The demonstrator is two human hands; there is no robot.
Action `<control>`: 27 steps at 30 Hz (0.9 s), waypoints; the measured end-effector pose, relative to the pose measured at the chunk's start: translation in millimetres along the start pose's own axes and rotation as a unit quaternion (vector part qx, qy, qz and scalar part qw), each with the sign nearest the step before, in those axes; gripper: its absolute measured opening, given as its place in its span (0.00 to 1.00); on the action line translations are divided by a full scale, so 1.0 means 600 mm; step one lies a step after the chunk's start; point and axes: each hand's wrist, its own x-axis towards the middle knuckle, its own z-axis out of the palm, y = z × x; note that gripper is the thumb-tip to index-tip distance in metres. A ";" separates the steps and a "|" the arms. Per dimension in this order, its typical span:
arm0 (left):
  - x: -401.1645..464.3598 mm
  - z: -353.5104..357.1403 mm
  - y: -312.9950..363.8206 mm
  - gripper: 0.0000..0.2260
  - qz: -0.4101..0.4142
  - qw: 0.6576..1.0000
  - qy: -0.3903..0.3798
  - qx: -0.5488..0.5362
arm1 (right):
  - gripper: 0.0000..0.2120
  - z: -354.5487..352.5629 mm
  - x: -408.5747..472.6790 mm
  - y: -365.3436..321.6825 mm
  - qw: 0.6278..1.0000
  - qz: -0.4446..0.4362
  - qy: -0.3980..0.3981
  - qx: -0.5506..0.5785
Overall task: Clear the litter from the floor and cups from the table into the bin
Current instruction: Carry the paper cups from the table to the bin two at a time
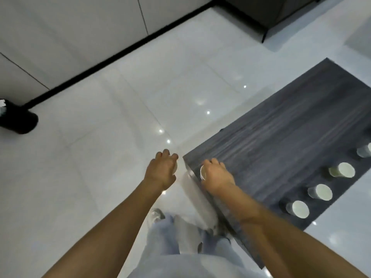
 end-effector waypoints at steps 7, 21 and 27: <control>-0.093 -0.044 -0.307 0.23 -0.115 0.990 0.024 -0.078 | 0.22 0.035 0.064 -0.328 0.993 -0.112 0.004 -0.045; -0.133 -0.116 -0.713 0.21 -0.273 0.945 0.068 -0.169 | 0.24 0.056 0.226 -0.770 0.954 -0.262 -0.031 -0.141; -0.051 -0.163 -0.876 0.21 -0.313 0.931 0.060 -0.180 | 0.24 0.039 0.378 -0.914 0.942 -0.295 -0.041 -0.156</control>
